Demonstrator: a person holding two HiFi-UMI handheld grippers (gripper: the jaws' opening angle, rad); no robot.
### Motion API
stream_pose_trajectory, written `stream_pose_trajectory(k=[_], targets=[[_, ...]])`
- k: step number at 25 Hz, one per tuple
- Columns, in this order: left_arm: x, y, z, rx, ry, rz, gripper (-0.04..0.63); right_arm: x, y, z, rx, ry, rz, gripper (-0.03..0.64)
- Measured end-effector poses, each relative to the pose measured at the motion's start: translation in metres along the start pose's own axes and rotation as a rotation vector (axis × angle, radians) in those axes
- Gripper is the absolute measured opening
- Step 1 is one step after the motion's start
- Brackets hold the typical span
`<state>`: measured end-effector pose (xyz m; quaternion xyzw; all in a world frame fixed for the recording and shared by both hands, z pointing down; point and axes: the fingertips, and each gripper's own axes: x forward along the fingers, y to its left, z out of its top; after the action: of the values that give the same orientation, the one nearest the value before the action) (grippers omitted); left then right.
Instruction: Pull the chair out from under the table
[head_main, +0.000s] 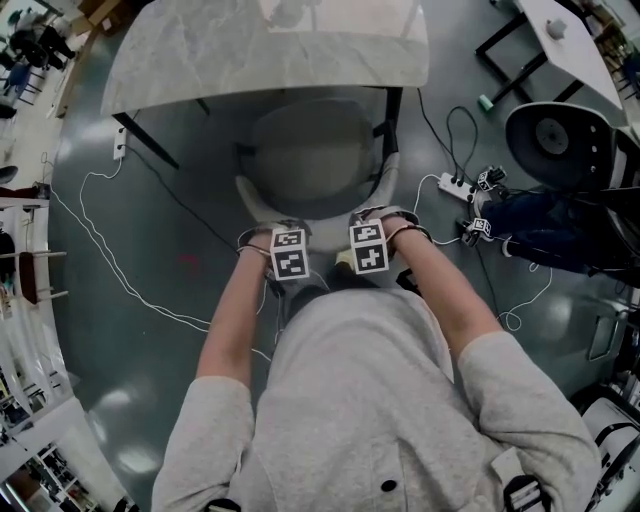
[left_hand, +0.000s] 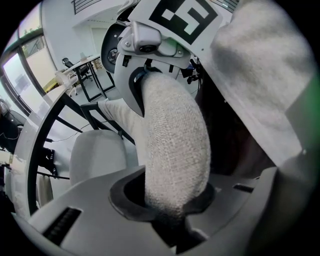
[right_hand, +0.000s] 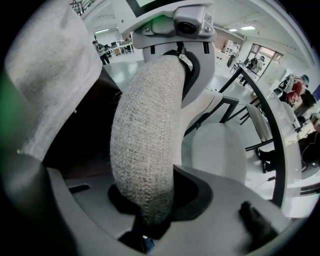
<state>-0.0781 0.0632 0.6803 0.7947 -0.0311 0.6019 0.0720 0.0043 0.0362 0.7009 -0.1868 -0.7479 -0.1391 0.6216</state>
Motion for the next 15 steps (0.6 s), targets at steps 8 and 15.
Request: stream_pose_trajectory(k=[8,15], targets=[[0.003,-0.034,0.007,-0.01,0.001,-0.008,0.11,0.0,0.035,0.004,0.0,-0.011,0.023,0.095],[0.006,-0.062,0.008,0.01,0.005,-0.007,0.11,0.002,0.064,0.011,0.016,-0.007,0.021,0.097]])
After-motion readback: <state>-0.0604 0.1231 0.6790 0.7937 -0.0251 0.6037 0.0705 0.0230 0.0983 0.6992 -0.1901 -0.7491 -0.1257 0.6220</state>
